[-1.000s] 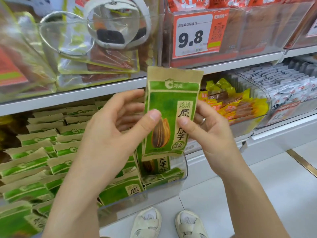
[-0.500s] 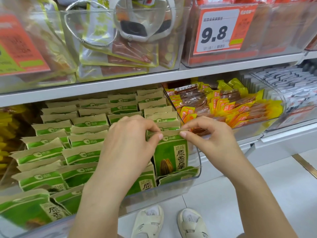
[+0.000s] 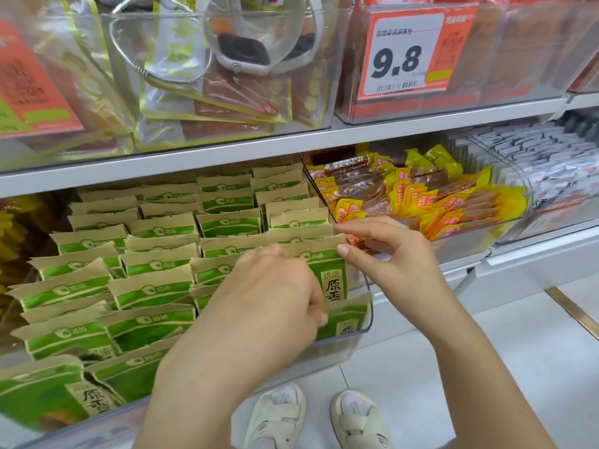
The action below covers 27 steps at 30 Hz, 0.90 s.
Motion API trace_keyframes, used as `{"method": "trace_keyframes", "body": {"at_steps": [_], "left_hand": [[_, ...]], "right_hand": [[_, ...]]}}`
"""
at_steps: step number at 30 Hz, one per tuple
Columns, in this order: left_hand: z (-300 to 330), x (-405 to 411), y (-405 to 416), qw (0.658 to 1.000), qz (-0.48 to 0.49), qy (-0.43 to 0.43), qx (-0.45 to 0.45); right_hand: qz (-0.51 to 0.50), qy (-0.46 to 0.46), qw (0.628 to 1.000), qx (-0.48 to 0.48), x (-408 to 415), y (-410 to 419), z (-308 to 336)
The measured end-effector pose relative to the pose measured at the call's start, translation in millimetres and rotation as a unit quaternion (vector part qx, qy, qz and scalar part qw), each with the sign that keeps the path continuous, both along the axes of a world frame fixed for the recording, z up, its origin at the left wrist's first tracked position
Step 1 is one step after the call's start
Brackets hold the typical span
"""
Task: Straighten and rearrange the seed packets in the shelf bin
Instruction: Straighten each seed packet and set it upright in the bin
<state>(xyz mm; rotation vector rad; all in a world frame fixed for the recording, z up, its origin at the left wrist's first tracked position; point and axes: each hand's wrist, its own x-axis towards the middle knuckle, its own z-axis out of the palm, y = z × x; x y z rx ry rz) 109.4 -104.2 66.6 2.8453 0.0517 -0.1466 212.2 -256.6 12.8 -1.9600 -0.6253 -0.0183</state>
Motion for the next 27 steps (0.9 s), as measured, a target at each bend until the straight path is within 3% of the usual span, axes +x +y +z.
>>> {"method": "trace_keyframes", "body": {"at_steps": [3,7,15,18,21,24,27], "left_hand": [[5.7,-1.1,2.7,0.995,0.028,-0.089,-0.017],[20.0,-3.3,2.5,0.966,0.09,-0.213,-0.116],[17.7,8.9,-5.8,0.841,0.101,-0.417,-0.331],[17.5,14.5,-16.0,0.777,0.107,-0.413,-0.463],[13.2,22.4,-22.8,0.735,0.126,-0.329,-0.58],[7.2,27.7,-27.9,0.771,0.11,-0.21,-0.591],[1.9,31.5,-34.7,0.791,0.086,-0.164,-0.583]], "right_hand": [[0.008,0.067,0.994,0.086,-2.7,-4.3,6.5],[0.024,0.108,0.98,0.166,-3.0,-17.3,16.1],[0.122,0.144,0.97,0.156,-13.7,-18.7,13.3],[0.096,0.133,0.969,0.183,-16.2,-20.4,16.6],[0.051,0.127,0.961,0.242,-13.1,-27.2,21.0],[0.004,0.179,0.936,0.302,-7.1,-31.6,22.1],[-0.033,0.202,0.931,0.301,-3.4,-34.4,21.9]]}}
